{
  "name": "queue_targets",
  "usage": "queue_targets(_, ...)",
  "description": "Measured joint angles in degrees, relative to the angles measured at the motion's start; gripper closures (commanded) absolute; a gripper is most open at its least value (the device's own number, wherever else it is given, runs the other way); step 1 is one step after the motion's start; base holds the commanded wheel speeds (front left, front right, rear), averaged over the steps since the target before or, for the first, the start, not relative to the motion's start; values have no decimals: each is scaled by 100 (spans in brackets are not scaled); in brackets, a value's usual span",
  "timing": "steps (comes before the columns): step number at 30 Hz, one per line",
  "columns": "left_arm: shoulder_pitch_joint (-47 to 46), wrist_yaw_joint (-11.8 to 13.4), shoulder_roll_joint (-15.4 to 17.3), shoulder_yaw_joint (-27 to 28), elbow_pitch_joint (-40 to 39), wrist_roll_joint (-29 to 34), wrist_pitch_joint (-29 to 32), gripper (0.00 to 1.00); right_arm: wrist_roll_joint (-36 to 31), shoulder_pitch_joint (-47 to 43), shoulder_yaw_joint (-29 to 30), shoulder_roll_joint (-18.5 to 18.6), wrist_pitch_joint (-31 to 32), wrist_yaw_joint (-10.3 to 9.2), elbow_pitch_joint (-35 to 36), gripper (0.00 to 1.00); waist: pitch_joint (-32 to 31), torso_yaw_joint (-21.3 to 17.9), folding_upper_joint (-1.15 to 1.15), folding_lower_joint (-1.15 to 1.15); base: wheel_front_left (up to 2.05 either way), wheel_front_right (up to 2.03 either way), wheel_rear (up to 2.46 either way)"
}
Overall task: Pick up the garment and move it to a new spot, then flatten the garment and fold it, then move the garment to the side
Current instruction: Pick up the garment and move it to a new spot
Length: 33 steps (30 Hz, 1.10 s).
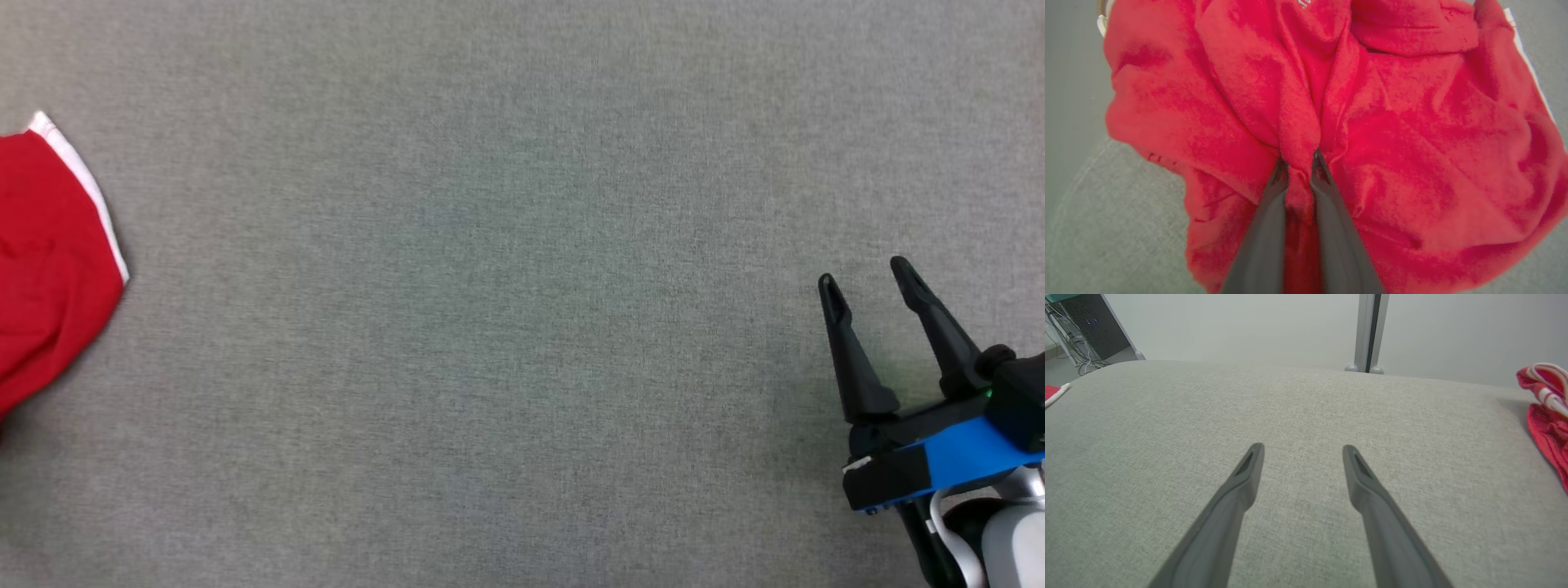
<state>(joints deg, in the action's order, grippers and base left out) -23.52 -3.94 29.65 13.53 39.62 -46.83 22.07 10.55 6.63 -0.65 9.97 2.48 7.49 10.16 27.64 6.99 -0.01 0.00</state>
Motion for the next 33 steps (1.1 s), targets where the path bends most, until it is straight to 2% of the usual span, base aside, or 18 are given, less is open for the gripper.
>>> queue_targets(6, -219, -247, 361, -172, -457, 111, -252, 100, 111, -20, -141, -191, -196, 0, -372, 0, -532, 152, 0, 0, 0, 0, 0)
queue_targets(11, -433, -302, 773, -476, -1381, 283, -171, 100, 187, -92, -225, -336, -393, 0, -703, 0, -1036, 174, 0, -1, 0, 0, 0)
queue_targets(17, -894, -310, 836, -960, -2814, 433, 242, 100, 323, -162, -274, -494, -608, 0, -1029, 0, -1597, 59, 0, -1, 0, 0, 0)
queue_targets(20, -1148, -304, 747, -1303, -3452, 491, 522, 100, 370, -216, -312, -564, -700, 0, -1173, 0, -1808, -94, 0, -1, 0, 0, 0)
queue_targets(26, -1582, -166, 328, -2006, -4752, 597, 957, 100, 413, -224, -323, -621, -781, 0, -1283, 0, -2000, -587, 0, 0, 0, 0, 0)
queue_targets(31, -1651, -178, -109, -2665, -5192, 638, 1071, 100, 414, -222, -274, -649, -816, 0, -1314, 0, -1988, -1063, 2, 1, 0, 0, 0)
queue_targets(33, -1650, -208, -187, -2961, -5215, 779, 1079, 100, 414, -226, -260, -651, -820, 0, -1312, 0, -1961, -1252, 1, 0, 0, 0, 0)
